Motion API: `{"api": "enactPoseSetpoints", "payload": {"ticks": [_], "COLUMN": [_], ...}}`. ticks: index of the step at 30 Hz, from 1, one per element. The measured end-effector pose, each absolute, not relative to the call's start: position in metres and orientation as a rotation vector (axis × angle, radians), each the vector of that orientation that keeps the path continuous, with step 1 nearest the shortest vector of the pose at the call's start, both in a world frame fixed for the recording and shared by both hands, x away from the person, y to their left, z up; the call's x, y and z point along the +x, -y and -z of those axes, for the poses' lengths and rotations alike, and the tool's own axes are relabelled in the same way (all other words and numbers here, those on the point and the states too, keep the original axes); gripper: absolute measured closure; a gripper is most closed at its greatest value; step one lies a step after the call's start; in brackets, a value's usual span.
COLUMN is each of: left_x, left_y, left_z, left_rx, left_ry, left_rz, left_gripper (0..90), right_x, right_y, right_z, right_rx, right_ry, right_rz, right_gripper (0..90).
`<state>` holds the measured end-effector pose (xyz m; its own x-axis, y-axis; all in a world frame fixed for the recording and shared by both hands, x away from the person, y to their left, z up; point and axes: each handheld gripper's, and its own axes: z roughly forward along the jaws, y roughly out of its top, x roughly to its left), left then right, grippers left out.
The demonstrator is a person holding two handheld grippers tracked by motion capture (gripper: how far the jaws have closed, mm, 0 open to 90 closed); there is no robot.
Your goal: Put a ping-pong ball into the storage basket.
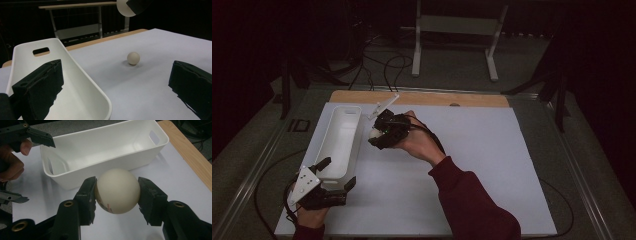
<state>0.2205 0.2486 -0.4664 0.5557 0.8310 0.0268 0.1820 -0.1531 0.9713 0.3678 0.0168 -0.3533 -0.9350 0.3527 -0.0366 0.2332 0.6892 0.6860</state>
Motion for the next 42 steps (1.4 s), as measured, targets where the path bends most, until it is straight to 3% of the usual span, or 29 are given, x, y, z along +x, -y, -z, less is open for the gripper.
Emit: {"api": "enactPoseSetpoints", "payload": {"ticks": [42], "left_x": [0.22], "left_y": [-0.249], "left_z": [0.466], "left_rx": [1.657], "left_ry": [-0.862], "left_rz": [-0.713], "left_gripper": [0.0], "right_x": [0.372], "right_y": [-0.03], "right_z": [0.354], "right_rx": [0.484], "right_ry": [-2.742], "right_rz": [-1.107], "right_gripper": [50.6]}}
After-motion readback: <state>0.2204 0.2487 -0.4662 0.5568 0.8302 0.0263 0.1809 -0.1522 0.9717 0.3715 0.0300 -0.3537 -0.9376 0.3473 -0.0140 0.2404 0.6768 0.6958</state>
